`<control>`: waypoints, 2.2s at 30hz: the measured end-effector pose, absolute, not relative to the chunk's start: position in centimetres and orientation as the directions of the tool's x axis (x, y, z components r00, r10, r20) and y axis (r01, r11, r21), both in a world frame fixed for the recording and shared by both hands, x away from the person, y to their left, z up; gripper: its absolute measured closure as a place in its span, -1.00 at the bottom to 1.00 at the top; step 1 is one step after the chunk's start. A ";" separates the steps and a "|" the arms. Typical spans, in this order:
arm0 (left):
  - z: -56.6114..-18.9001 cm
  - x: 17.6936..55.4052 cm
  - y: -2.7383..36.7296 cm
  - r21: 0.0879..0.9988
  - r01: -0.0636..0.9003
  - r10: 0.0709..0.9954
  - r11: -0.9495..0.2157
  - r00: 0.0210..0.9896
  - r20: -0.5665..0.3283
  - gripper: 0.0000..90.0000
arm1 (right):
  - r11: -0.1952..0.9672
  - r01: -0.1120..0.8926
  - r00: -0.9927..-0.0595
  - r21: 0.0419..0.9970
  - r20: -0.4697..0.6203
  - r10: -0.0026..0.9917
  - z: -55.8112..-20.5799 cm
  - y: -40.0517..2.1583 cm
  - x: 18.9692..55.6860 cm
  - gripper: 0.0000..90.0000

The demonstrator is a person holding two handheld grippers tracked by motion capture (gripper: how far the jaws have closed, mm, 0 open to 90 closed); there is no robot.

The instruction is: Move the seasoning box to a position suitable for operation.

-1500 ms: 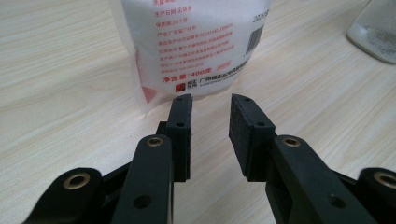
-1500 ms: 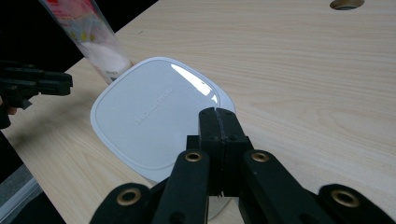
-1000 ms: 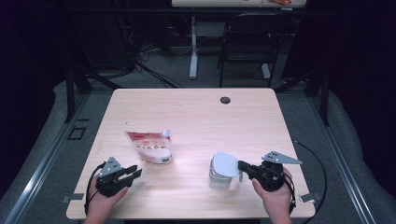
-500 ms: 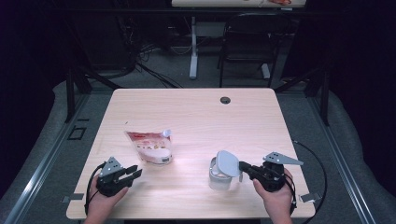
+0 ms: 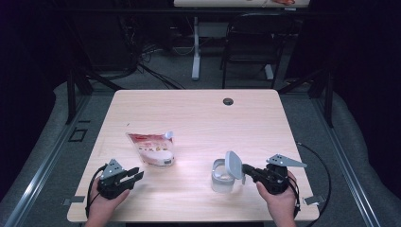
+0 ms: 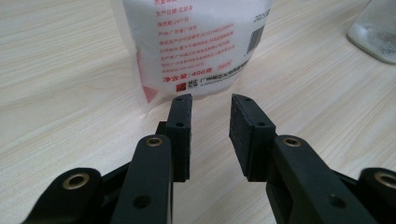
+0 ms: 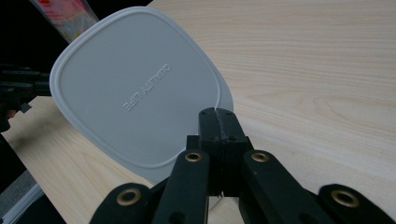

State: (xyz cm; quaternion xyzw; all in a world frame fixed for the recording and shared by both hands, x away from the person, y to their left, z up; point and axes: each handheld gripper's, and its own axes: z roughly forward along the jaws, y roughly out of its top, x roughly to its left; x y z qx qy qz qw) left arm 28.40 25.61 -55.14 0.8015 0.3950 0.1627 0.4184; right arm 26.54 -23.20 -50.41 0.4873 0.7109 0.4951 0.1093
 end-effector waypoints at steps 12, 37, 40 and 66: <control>-55.1 28.4 25.6 0.801 0.496 0.771 -0.336 0.633 -0.069 0.55 | 0.027 0.606 -0.487 0.795 0.344 0.803 -51.0 -23.3 26.8 1.00; -55.1 28.4 25.6 0.800 0.495 0.769 -0.339 0.636 -0.067 0.52 | 0.088 0.599 -0.470 0.796 0.260 0.843 -52.1 -24.1 26.2 0.85; -55.1 28.5 25.5 0.802 0.488 0.765 -0.344 0.641 -0.062 0.51 | 0.107 0.598 -0.477 0.794 0.246 0.843 -52.2 -24.2 25.9 0.81; -55.2 28.5 25.1 0.799 0.483 0.760 -0.357 0.648 -0.052 0.46 | 0.189 0.632 -0.501 0.752 0.210 0.840 -54.1 -22.9 24.9 0.56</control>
